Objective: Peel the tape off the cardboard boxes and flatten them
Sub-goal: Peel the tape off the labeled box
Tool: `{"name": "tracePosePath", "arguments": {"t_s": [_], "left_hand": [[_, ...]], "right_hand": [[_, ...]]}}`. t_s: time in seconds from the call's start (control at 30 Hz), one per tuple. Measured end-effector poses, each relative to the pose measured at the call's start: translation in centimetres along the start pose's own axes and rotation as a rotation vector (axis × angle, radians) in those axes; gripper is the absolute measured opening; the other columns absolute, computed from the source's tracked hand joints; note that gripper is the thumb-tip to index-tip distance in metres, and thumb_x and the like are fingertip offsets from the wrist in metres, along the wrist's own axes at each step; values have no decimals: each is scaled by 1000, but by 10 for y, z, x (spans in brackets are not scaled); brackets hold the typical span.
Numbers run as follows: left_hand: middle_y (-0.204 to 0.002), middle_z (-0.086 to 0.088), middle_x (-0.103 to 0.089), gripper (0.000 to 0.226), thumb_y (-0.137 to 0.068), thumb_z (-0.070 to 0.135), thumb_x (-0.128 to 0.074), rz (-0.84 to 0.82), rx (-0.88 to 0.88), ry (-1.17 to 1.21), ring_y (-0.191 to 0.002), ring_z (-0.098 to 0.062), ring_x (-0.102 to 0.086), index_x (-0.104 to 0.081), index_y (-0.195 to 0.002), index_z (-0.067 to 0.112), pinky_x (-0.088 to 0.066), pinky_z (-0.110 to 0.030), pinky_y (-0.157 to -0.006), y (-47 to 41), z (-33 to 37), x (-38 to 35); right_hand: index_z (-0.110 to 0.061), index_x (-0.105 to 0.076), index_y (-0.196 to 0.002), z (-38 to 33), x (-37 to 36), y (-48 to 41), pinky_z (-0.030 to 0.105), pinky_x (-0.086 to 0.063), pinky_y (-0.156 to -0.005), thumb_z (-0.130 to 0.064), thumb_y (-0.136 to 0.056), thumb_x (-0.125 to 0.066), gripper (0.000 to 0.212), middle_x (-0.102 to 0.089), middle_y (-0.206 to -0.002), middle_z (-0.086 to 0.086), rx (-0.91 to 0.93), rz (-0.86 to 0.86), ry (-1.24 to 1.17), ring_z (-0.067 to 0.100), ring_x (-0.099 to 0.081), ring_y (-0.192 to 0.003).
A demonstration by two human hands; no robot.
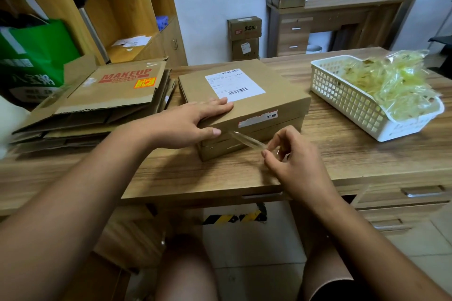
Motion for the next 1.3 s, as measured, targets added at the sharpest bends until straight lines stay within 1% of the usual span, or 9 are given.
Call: {"name": "tracePosePath", "arguments": {"t_s": [0.13,0.37,0.5,0.6,0.67,0.8,0.93,1.1,1.3], "left_hand": [[-163,24,-10,61,-103,38,-50,65,-34,-11,-140,14,-5,-20,-156,45,-2,-14,-113,0,7,-2],[-166,13,-9,60,-105,36,-43,158,-40,-67,-151,0,-4,-17,-159,33,-3,-28,-124,-6,18,-7],[-163,11,-26,61,-101,46,-50,270,30,-47,-147,-11,-27,-26,-156,35,-23,-31,-115,-6,17,-2],[-156,12,-37,61,-95,52,-57,291,52,-23,-137,-16,-39,-32,-149,39,-34,-34,-105,-5,15,2],[-160,15,-29,67,-93,51,-61,198,19,34,-140,-9,-34,-29,-151,42,-29,-25,-106,-4,10,0],[-159,32,-9,84,-91,40,-70,-7,-44,61,-134,20,-10,-17,-155,49,-5,6,-98,0,3,-7],[-159,32,-12,86,-87,39,-74,84,-56,30,-143,13,-11,-22,-155,48,-10,-16,-116,-1,6,-3],[-159,30,-20,82,-85,47,-73,228,-50,-47,-145,6,-19,-28,-153,46,-18,-19,-113,-6,10,0],[-158,25,-30,81,-80,54,-72,347,-89,-95,-145,1,-27,-35,-151,43,-23,-27,-118,-16,20,4]], "right_hand": [[-31,-55,-84,-16,-11,20,18,-47,-54,-20,-89,-73,22,-61,-71,-6,46,-62,-67,5,-57,-66],[-20,-55,-88,-66,-40,60,42,-51,-68,-12,-88,-66,14,-57,-83,-10,257,-170,-83,13,-55,-79],[-17,-55,-87,-72,-30,61,41,-50,-66,-11,-87,-66,12,-54,-83,-9,304,-126,-80,13,-53,-79],[-20,-53,-87,-59,-11,53,28,-46,-69,-19,-87,-71,18,-53,-84,-8,273,-6,-78,11,-51,-81],[-27,-48,-88,-40,3,43,21,-43,-74,-28,-83,-74,27,-54,-88,-6,183,58,-116,9,-52,-86],[-32,-45,-88,-7,23,27,27,-47,-78,-25,-85,-75,31,-54,-89,-5,71,164,-178,11,-54,-87],[-31,-46,-86,4,32,17,33,-50,-78,-12,-88,-77,36,-55,-85,-4,53,228,-259,16,-57,-83],[-32,-48,-87,-18,35,26,32,-49,-74,-15,-87,-74,32,-53,-83,-8,182,218,-314,21,-57,-81],[-16,-49,-83,-50,-1,64,32,-44,-68,-12,-83,-70,22,-51,-81,0,307,84,-258,20,-52,-77]]}}
Point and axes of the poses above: each hand's wrist, its own y-axis away from the middle knuckle, its own x-axis out of the back of the hand, z = x × y, the point moved 10 cm from there along -y, towards the middle knuckle
